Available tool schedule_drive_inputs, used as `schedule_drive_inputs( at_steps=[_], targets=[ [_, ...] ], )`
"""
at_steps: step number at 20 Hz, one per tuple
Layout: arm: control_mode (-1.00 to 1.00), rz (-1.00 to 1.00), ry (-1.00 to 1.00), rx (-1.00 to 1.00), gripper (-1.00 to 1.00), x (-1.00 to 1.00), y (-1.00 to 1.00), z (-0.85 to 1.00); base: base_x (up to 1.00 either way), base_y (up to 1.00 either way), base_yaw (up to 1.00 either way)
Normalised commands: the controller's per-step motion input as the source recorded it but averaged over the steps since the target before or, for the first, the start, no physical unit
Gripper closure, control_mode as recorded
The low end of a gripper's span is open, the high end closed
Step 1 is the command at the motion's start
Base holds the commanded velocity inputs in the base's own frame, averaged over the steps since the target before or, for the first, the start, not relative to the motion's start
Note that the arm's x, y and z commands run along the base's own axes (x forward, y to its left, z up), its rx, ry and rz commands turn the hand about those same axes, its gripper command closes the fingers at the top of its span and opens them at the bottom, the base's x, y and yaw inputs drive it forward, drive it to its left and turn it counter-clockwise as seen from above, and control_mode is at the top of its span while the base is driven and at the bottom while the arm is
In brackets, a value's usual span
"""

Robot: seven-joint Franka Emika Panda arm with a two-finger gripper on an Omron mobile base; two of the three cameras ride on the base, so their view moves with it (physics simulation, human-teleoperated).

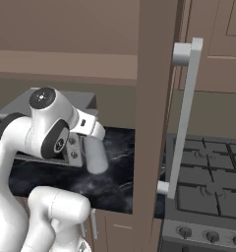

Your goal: There is a tray on the dining counter. Grab the cup, mug, and pitcher and place them on the tray. The pitcher may be placed next to the tray if it cannot fit the tray.

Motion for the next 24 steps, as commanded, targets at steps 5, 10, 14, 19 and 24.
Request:
schedule_drive_inputs(
  at_steps=[5, 10, 14, 19, 24],
  targets=[
    [-1.00, 0.00, 0.00, 0.00, 1.00, 0.00, 0.00, 0.00, 0.00, 0.00, 0.00],
    [-1.00, 0.00, 0.00, 0.00, 1.00, 0.00, 0.00, 0.00, 0.00, 0.00, 0.00],
    [1.00, 0.00, 0.00, 0.00, 1.00, 0.00, 0.00, 0.00, -0.19, 0.00, 0.00],
    [1.00, 0.00, 0.00, 0.00, 1.00, 0.00, 0.00, 0.00, -0.78, 0.00, -0.06],
    [1.00, 0.00, 0.00, 0.00, 1.00, 0.00, 0.00, 0.00, -0.97, 0.00, -0.16]
  ],
)
